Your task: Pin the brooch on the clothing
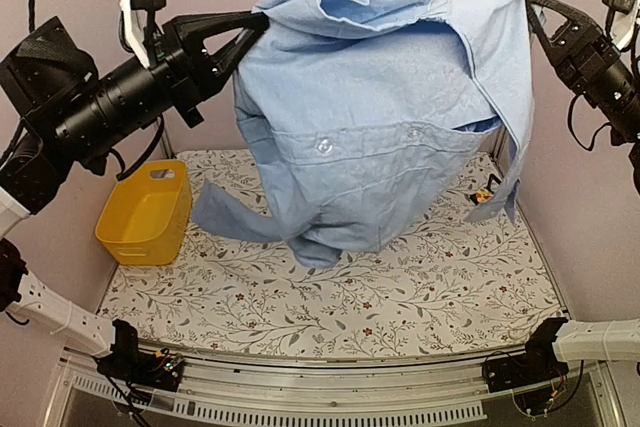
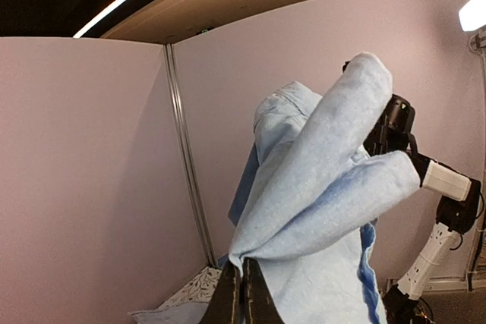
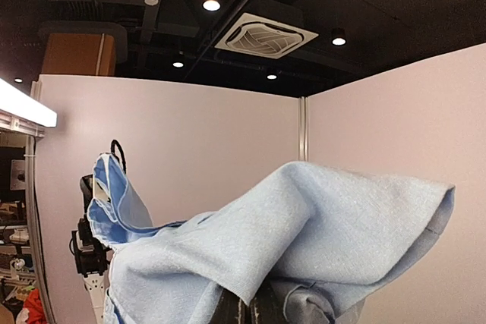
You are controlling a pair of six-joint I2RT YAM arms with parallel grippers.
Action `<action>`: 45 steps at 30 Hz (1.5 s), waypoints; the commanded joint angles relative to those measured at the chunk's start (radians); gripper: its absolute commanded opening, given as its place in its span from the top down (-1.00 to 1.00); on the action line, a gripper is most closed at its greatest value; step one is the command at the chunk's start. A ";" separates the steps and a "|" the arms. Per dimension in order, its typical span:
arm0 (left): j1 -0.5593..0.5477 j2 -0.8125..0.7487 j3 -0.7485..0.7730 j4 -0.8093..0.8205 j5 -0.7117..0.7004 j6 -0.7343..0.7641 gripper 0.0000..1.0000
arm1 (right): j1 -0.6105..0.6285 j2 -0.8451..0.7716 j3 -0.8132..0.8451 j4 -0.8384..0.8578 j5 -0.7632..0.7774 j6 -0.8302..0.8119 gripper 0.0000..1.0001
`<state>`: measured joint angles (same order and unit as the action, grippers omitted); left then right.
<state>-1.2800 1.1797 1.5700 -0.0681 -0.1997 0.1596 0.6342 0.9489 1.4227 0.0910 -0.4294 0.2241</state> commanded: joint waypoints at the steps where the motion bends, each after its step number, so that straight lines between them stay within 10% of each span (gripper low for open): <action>1: -0.024 0.066 -0.034 -0.080 -0.037 -0.088 1.00 | 0.002 0.042 -0.003 -0.083 -0.002 0.043 1.00; 5: 0.025 0.063 -0.081 -0.050 -0.072 -0.146 1.00 | 0.001 0.072 -0.001 -0.154 0.153 0.018 1.00; 16: 0.625 0.330 -0.311 -0.023 0.285 -0.506 0.97 | -0.051 0.545 0.006 -0.152 0.477 0.022 0.98; 20: 0.717 0.606 -0.191 0.014 0.374 -0.492 0.87 | -0.090 0.844 0.178 -0.147 0.491 0.037 0.56; 22: 0.754 0.728 -0.098 0.050 0.429 -0.458 0.49 | -0.110 1.016 0.321 -0.176 0.505 0.021 -0.11; 27: 0.794 0.873 0.118 -0.055 0.458 -0.404 -0.39 | -0.147 1.274 0.609 -0.407 0.533 -0.005 -0.51; 36: 0.737 0.514 -0.425 0.016 0.339 -0.534 -0.47 | -0.087 0.913 0.112 -0.496 0.575 -0.038 -0.47; 45: 0.632 0.282 -0.796 -0.007 0.242 -0.668 -0.54 | 0.153 0.633 -0.371 -0.625 0.588 0.273 -0.46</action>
<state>-0.6399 1.5146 0.8658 -0.0654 0.0914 -0.4244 0.7174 1.6272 1.2095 -0.4545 0.1558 0.3084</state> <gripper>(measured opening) 0.754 0.713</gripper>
